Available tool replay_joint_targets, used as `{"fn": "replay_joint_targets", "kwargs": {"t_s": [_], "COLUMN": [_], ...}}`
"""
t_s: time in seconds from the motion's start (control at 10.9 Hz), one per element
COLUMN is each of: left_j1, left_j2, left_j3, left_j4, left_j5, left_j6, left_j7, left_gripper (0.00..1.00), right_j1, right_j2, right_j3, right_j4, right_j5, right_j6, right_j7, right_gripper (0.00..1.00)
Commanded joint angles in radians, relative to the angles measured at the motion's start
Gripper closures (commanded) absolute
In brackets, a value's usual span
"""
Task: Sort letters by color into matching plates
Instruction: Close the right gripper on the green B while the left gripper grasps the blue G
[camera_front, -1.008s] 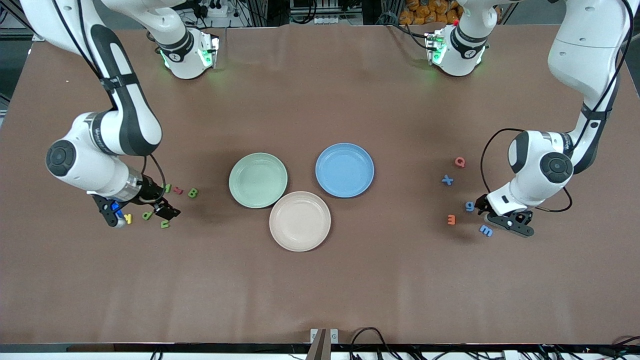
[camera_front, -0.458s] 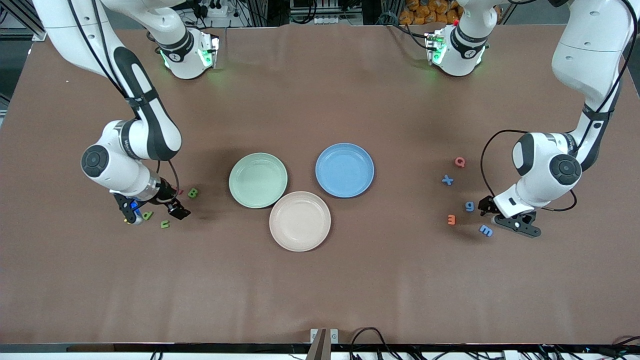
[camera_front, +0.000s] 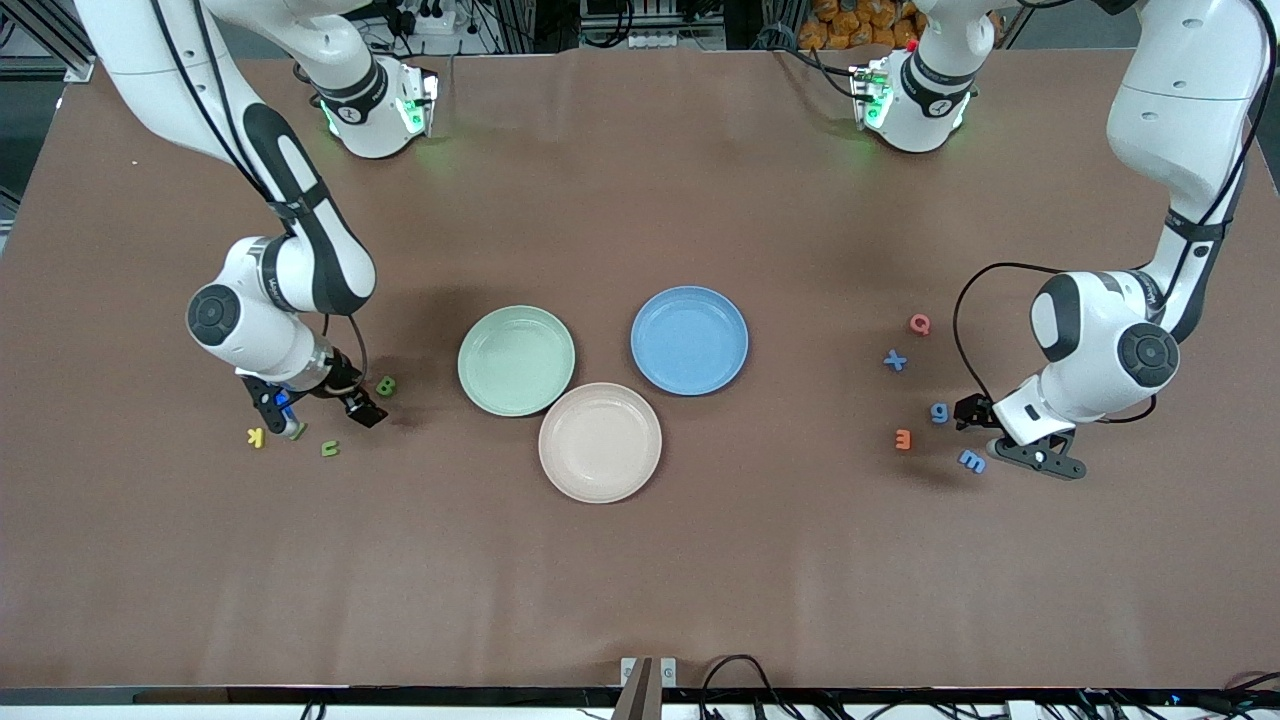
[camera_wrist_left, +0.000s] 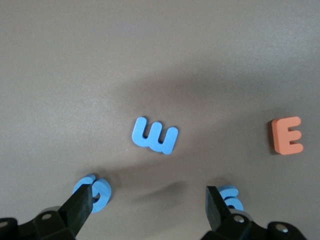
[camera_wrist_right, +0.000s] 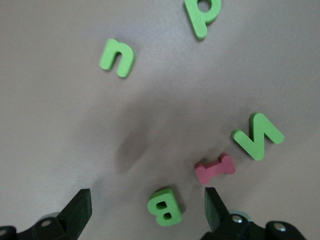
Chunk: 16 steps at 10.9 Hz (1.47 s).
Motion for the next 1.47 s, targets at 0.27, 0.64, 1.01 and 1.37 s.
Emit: {"fn": "replay_joint_targets", "kwargs": {"t_s": [0.27, 0.64, 1.01, 1.37], "left_j1": [0.052, 0.058, 0.047, 0.044], "left_j2": [0.052, 0.049, 0.057, 0.060], "left_j3": [-0.004, -0.004, 0.004, 0.005], "left_j4": [0.065, 0.084, 0.084, 0.085], "left_j5": [-0.036, -0.033, -0.021, 0.046], "left_j6": [-0.022, -0.079, -0.079, -0.079], "left_j7": [0.147, 0.150, 0.146, 0.136], "left_gripper": [0.02, 0.15, 0.17, 0.17], "right_j1": [0.047, 0.048, 0.053, 0.054], "right_j2": [0.009, 0.032, 0.035, 0.019], "right_j3": [0.000, 0.000, 0.000, 0.000], "right_j4": [-0.027, -0.031, -0.033, -0.070], "right_j5": [0.017, 0.016, 0.016, 0.016], "right_j6": [0.039, 0.069, 0.069, 0.082], "right_j7": [0.016, 0.015, 0.007, 0.006], "right_gripper": [0.00, 0.00, 0.14, 0.20]}}
